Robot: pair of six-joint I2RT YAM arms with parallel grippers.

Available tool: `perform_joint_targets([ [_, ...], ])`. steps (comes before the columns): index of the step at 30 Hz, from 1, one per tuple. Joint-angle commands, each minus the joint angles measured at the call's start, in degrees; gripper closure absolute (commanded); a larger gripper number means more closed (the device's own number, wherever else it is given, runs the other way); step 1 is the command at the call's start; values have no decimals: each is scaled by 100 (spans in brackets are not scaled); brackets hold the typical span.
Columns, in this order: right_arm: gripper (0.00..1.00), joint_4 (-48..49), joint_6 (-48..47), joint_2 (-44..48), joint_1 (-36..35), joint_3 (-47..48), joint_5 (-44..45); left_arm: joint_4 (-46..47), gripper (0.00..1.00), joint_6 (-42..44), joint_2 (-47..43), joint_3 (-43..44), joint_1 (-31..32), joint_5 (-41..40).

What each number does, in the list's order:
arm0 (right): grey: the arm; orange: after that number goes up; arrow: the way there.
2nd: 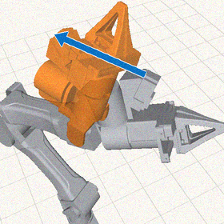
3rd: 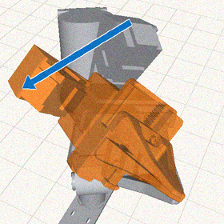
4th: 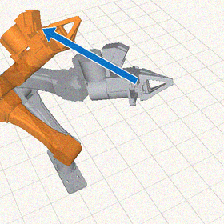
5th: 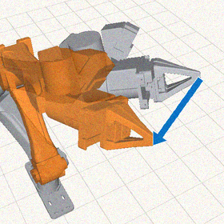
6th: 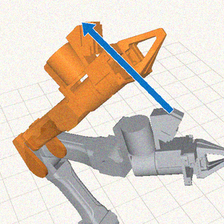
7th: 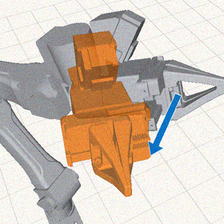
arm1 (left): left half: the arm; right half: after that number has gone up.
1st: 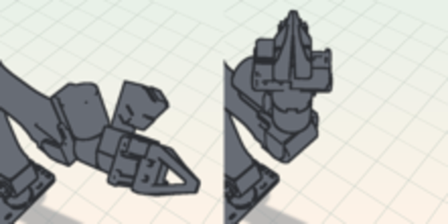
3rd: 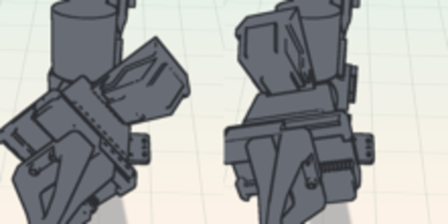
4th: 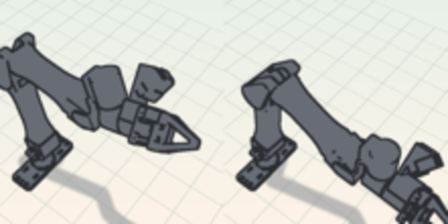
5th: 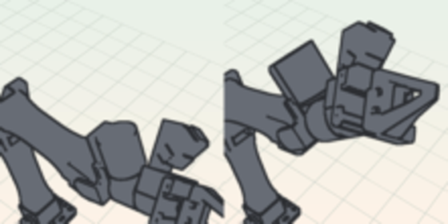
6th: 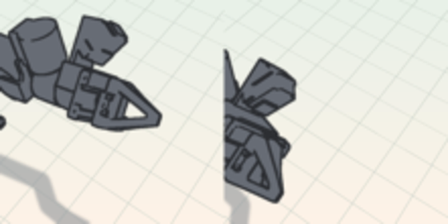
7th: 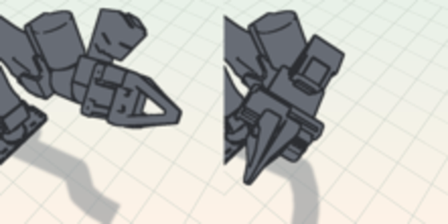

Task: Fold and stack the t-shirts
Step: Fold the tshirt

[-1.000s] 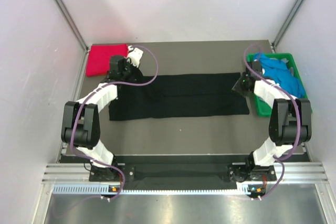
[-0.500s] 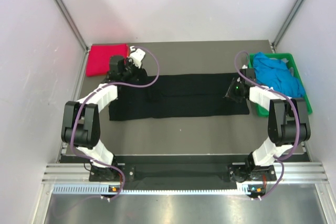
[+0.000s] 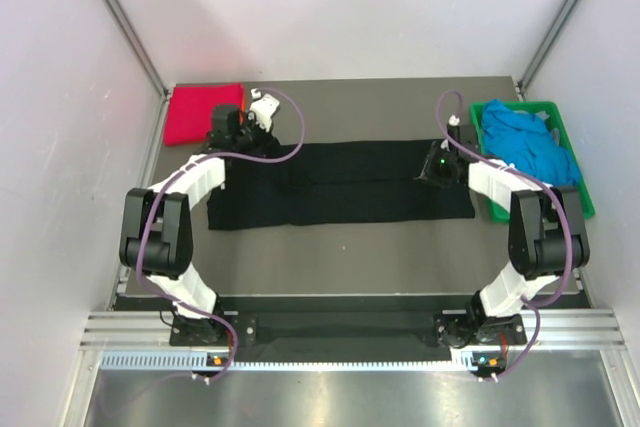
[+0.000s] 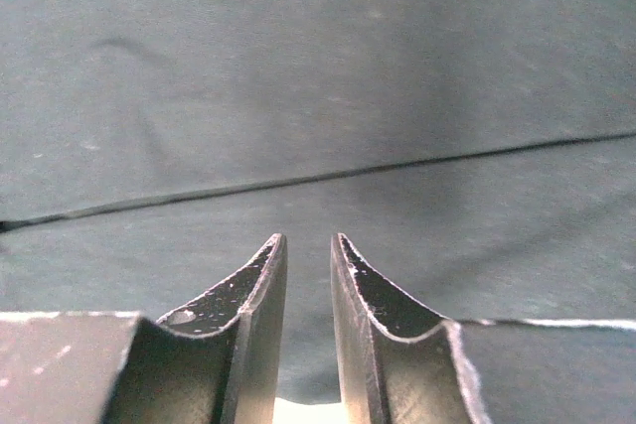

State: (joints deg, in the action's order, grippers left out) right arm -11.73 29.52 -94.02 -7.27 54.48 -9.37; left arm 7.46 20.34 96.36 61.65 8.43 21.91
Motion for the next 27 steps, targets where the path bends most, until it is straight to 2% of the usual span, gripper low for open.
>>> perform_joint_targets([
  [1,74,188,-87,156,-134,283,-100,-508,100,-205,-117,295,19,199],
  [4,72,293,-113,165,-310,361,-188,-1211,100,-144,-213,374,27,-37],
  [8,64,477,-253,-28,-723,730,-425,-1274,100,-205,-617,32,19,-134],
  [10,58,1056,-306,-108,-1013,792,-627,-1282,100,-345,-836,-169,19,-143],
  [12,54,1966,-298,-414,-1206,950,-1416,-1256,100,-469,-986,-328,19,-205],
  [16,52,3193,-69,-1160,-1549,1301,-2129,-809,100,-1135,-1495,-951,19,-135],
  [20,58,2992,70,-1959,-1892,2433,-2254,-790,100,-1506,-1909,-1304,19,-336],
  [27,57,3360,634,-2753,-2314,3060,-2201,-606,100,-2051,-2437,-1814,19,-372],
])
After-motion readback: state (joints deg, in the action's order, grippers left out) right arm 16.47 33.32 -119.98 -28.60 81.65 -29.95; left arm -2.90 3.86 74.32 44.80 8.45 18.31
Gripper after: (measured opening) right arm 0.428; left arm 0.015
